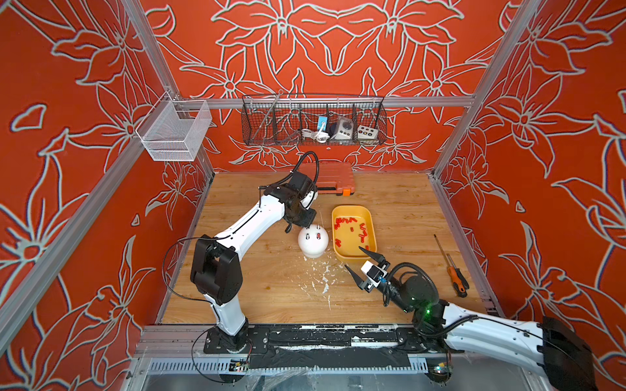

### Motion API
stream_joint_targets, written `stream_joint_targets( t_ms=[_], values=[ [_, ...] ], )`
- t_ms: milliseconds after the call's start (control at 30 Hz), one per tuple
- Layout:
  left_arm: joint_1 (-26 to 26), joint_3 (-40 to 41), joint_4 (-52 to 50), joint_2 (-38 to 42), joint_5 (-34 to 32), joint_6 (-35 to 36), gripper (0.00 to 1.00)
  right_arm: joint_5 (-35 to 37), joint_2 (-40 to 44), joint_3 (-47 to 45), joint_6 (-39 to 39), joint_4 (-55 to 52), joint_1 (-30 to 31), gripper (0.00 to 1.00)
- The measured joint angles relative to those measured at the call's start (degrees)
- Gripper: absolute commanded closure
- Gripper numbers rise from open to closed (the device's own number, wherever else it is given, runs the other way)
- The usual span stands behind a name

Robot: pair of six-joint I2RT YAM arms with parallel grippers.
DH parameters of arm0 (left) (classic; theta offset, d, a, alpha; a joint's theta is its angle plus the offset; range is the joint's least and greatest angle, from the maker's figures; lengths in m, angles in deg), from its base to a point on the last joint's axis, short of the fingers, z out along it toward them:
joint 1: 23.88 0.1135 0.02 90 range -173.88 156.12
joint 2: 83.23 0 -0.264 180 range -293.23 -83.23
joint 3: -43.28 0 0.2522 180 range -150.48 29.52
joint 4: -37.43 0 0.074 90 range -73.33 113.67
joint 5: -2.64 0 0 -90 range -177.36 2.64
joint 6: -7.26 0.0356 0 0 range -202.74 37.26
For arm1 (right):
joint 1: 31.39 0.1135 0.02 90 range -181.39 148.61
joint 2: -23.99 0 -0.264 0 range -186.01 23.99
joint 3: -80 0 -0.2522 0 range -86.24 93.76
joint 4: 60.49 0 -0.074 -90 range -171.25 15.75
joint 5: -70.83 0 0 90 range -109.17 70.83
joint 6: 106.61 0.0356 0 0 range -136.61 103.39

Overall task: Cover the protruding screws with screw protection sleeves
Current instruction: Attach the screw protection sleeve to the screw.

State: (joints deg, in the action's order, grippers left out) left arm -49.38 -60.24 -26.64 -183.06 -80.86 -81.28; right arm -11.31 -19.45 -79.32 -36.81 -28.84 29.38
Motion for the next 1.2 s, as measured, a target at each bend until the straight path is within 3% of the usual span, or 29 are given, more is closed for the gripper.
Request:
stream_joint_targets(
  t_ms=[567,767,1200],
  values=[
    [0.0,1.6,1.4,-0.22,0.7,-0.02,1.0,0.0,0.0,0.0,0.02,0.0,0.0,0.29],
    [0.0,1.77,1.51,-0.22,0.7,-0.17,0.81,0.0,0.0,0.0,0.02,0.02,0.0,0.28],
    [0.0,2.4,2.38,0.9,0.85,-1.27,0.62,0.0,0.0,0.0,0.02,0.02,0.0,0.28]
  ],
)
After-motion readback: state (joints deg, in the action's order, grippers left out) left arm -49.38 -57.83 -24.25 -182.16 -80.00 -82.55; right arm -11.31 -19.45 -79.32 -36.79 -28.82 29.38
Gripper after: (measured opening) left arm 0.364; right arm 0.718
